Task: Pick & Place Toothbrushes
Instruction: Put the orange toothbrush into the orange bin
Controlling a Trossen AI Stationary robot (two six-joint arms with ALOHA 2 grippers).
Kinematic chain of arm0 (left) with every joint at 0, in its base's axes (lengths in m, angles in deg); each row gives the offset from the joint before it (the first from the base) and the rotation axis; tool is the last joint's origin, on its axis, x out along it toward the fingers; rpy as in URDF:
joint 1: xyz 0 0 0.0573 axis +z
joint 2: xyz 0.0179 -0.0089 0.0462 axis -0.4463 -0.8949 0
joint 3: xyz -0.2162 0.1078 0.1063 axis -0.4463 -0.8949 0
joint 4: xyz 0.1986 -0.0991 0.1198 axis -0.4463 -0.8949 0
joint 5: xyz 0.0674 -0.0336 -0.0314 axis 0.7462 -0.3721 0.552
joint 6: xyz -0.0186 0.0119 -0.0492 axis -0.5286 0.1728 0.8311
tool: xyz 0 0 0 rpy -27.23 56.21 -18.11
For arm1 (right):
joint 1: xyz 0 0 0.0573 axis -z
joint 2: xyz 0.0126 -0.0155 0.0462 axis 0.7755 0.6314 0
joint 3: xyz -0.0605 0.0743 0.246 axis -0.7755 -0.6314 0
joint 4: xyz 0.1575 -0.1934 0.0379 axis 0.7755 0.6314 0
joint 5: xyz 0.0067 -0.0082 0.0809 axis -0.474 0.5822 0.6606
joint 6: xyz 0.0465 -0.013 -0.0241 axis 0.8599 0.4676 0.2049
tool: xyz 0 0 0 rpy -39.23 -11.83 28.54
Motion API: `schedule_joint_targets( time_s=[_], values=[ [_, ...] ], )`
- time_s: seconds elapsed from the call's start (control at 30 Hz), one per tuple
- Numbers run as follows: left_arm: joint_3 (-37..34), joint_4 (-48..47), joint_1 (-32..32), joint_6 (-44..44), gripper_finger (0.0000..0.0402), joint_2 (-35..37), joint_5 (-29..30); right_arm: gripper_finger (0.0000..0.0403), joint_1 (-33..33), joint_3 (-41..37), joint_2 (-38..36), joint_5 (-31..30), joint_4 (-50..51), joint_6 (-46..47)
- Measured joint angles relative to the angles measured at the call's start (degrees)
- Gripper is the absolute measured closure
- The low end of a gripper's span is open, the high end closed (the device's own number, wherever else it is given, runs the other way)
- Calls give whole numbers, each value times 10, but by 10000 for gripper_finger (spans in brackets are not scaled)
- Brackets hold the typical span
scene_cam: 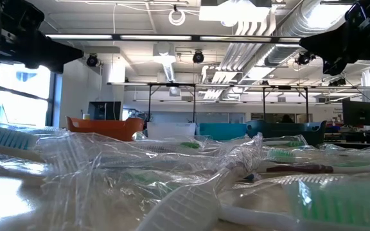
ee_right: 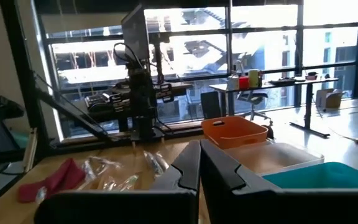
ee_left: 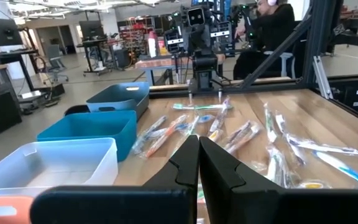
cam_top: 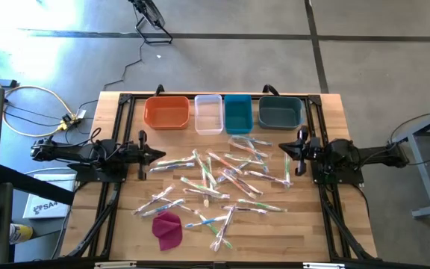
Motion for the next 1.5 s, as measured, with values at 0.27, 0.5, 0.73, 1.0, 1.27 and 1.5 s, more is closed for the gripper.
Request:
schedule_joint_targets(
  time_s=[0.27,0.5,0.73,1.0,1.27,1.5],
  values=[
    [0,1,0,0,394,0,2,401,0,16,73,-31,-17,0],
    [0,1,0,2,394,0,4,401,0,80,184,-34,-20,-19],
    [0,0,0,2,394,0,4,400,0,152,318,-52,18,-19],
    [0,0,0,2,394,0,4,400,0,234,448,-76,91,-15],
    [0,0,0,1,394,0,3,400,0,309,527,-75,173,22],
    [0,0,0,0,394,0,3,400,25,347,572,-52,246,54]
  ],
)
